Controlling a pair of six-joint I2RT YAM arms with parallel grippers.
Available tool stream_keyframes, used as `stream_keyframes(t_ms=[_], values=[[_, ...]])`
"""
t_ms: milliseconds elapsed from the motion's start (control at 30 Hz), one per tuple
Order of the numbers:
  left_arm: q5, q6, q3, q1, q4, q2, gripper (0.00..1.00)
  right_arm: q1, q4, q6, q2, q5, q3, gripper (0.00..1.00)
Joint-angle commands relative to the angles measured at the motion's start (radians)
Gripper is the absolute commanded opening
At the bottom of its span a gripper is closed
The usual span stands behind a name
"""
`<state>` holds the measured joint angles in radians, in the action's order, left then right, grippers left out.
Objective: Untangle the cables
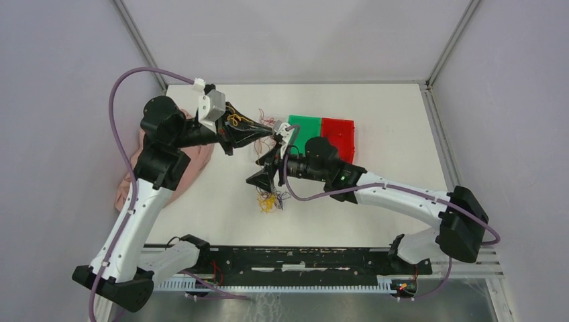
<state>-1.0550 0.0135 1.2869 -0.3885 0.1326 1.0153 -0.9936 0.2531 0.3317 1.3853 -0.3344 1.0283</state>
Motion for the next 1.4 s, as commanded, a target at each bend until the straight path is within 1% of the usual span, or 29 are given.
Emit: stream_keyframes(t_ms=[0,100,267,367,567,733,933,1100,1233,1367], values=[[-0.022,0.064,0.098,-0.001,-0.019,0.015,0.03,-0.024,0.213,0.01,0.058,0.078,0.028,0.75],[-0.02,0.069,0.148,-0.001,-0.02,0.032,0.03,-0.027,0.255,0.065,0.105,0.097,0.013,0.7],[0.007,0.068,0.265,-0.003,-0.019,0.077,0.03,-0.028,0.404,0.171,0.161,0.133,-0.104,0.64],[0.018,0.056,0.342,0.0,-0.011,0.106,0.03,-0.028,0.45,0.217,0.193,0.175,-0.169,0.62],[0.051,0.02,0.492,-0.001,0.0,0.157,0.03,-0.029,0.476,0.244,0.244,0.27,-0.262,0.6],[0.101,-0.068,0.607,-0.001,0.016,0.183,0.03,-0.032,0.476,0.291,0.262,0.327,-0.313,0.6],[0.171,-0.17,0.696,0.0,0.005,0.205,0.03,-0.035,0.512,0.343,0.233,0.373,-0.392,0.63],[0.262,-0.226,0.713,-0.001,-0.064,0.209,0.03,-0.035,0.527,0.368,0.18,0.403,-0.463,0.63],[0.317,-0.237,0.716,0.0,-0.154,0.218,0.03,-0.037,0.511,0.381,0.102,0.415,-0.517,0.64],[0.293,-0.226,0.735,-0.001,-0.127,0.237,0.03,-0.037,0.407,0.335,-0.043,0.423,-0.53,0.71]])
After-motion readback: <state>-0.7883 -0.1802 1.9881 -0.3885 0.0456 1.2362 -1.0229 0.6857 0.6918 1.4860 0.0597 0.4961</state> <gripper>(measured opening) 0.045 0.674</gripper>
